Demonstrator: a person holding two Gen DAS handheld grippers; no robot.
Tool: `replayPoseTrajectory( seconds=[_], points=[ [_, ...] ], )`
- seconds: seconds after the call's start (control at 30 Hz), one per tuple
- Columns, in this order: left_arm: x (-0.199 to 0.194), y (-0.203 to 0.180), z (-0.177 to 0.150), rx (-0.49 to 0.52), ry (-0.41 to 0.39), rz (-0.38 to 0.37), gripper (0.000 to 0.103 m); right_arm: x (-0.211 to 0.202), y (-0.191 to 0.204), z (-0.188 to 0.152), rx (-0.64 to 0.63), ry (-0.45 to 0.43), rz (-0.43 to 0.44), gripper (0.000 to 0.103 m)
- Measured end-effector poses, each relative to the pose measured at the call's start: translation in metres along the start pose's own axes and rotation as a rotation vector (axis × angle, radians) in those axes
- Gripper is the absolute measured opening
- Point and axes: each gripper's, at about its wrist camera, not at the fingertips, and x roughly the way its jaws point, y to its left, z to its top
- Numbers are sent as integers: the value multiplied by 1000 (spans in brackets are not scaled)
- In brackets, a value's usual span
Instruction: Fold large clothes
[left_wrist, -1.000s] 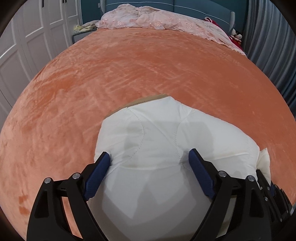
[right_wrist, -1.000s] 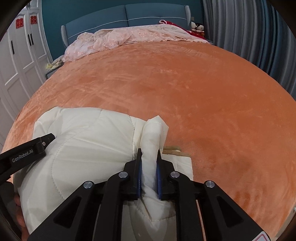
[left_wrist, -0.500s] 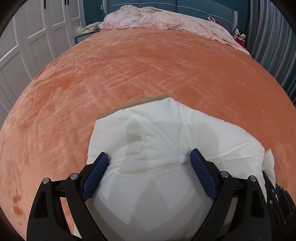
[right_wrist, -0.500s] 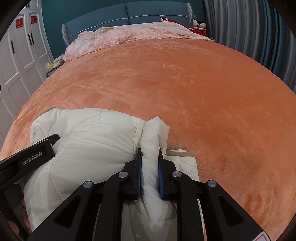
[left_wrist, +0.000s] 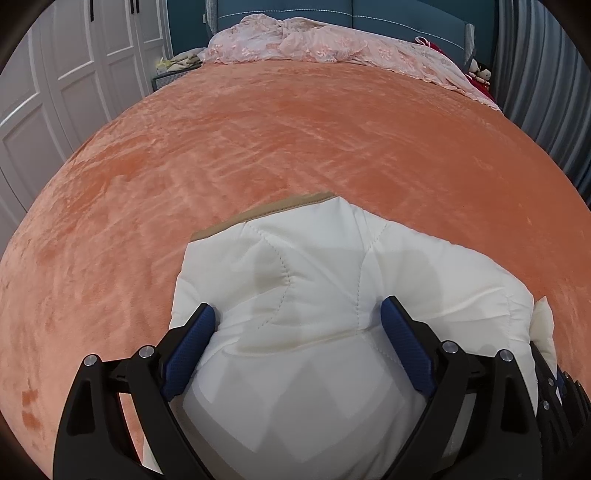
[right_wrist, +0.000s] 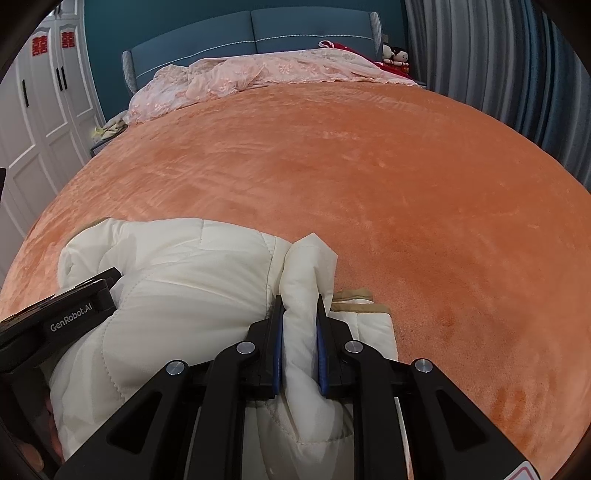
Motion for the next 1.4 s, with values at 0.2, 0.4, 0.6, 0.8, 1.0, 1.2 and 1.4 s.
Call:
replayPoseTrajectory(
  seconds=[0.2,0.4,0.6,0.8,1.0,1.2,1.4],
  points=[
    [-1,2,4,-8,24,-9,90,-5,-7,5,35,17,54,18],
    [-56,26,-5,0,54,-52,89,-84,-23,2,37,-3,99,14],
    [-91,38,-47,-17,68,-52,89,-97,-19,-40,-62,73,55,9],
    [-104,48,-56,-21,93,-61,94,-107,-27,-40,-45,73,76,16],
    [-103,99,-68,-221,202,-253,98,-115,-58,-42,91,133,207,55],
    [-68,133,-94,-453,322,-512,98,-93,-74,-62,255,229,368,69],
    [-51,128,-99,-478,323,-627,98,-51,-87,-78,475,320,554,77]
  ],
)
